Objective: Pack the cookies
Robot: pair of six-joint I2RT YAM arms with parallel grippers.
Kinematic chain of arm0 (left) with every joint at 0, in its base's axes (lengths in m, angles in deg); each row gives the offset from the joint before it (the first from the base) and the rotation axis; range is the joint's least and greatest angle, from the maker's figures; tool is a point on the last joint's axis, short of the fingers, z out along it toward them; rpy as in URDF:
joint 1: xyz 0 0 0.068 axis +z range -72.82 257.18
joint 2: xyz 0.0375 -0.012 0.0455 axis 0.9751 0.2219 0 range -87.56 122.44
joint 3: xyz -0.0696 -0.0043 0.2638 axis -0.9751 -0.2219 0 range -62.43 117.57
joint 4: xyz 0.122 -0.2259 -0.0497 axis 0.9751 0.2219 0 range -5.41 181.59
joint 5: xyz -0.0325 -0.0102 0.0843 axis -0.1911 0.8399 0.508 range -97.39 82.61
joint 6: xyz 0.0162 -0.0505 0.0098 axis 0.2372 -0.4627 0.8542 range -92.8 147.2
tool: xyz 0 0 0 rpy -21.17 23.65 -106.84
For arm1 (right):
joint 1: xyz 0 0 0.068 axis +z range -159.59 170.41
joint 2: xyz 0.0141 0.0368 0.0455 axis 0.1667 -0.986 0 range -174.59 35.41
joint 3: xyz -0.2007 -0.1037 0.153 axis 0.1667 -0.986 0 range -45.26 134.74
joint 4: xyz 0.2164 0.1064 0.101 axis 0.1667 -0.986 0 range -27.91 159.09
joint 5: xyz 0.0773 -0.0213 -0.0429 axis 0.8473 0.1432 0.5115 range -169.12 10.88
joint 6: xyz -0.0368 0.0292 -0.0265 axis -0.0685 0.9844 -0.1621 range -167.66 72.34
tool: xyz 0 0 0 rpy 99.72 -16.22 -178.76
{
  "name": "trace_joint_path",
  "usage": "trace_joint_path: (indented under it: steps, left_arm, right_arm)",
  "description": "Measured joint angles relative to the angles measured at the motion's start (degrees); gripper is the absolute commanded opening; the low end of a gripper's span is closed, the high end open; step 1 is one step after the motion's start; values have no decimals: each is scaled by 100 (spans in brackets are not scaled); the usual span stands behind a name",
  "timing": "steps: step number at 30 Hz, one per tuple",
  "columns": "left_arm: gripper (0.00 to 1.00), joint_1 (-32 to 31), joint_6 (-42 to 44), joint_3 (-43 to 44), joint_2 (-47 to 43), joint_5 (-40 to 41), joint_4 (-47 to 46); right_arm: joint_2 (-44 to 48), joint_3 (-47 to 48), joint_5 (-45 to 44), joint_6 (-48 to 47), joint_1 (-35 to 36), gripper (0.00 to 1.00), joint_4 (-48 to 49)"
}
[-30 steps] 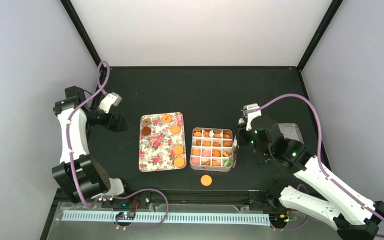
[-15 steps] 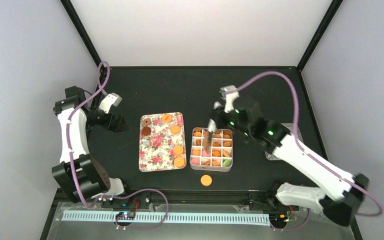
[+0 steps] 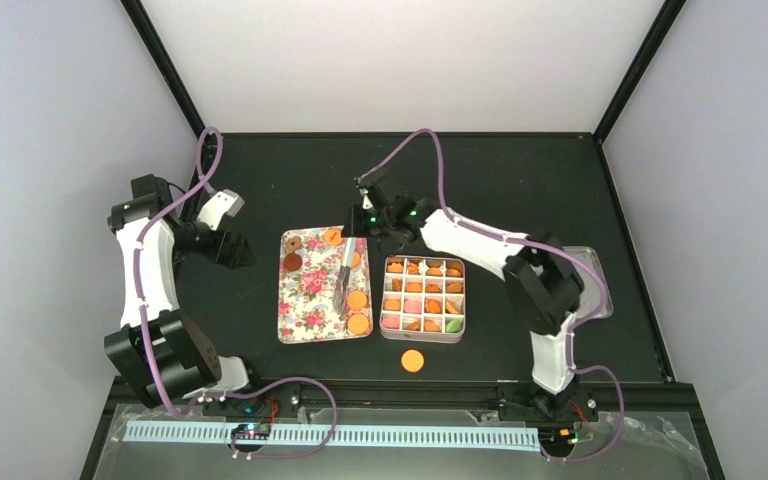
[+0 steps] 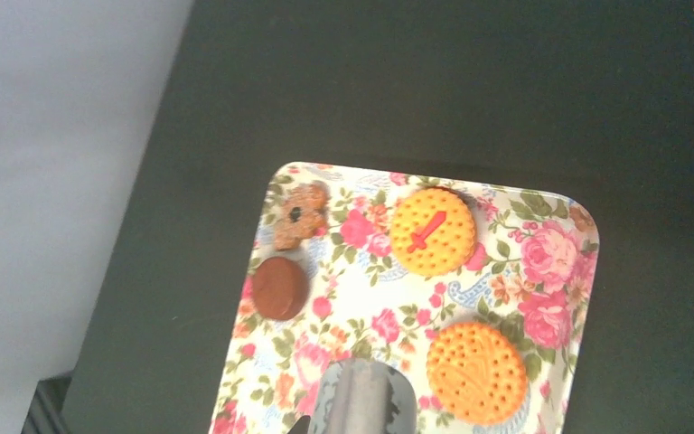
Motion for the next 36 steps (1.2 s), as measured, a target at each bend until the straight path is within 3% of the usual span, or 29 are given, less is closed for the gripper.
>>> trace_joint_path:
  steps: [3, 7, 14, 21, 27, 31, 36]
  left_arm:
    - [99, 0, 0, 0, -2, 9, 2]
    - [99, 0, 0, 0, -26, 11, 0]
    - [99, 0, 2, -7, -83, 7, 0]
    - [99, 0, 7, -76, -66, -76, -20]
    - [99, 0, 7, -146, 105, -280, -131]
    - [99, 0, 13, -190, 162, -365, -168]
    - [99, 0, 74, -203, 162, -402, -177]
  right_arm:
    - [-514, 282, -4, 264, 7, 23, 13]
    - [-780, 542, -160, 378, 7, 54, -96]
    - [-702, 715, -553, 275, -55, 76, -485]
    - [684, -105, -1102, -118, -769, 78, -916]
    - [2197, -1353, -1779, -549, -2422, 74, -1161]
    - [2389, -2052, -2140, -741, -3285, 71, -1423]
    - [2111, -2334, -2361, -927, -3499, 66, -1759]
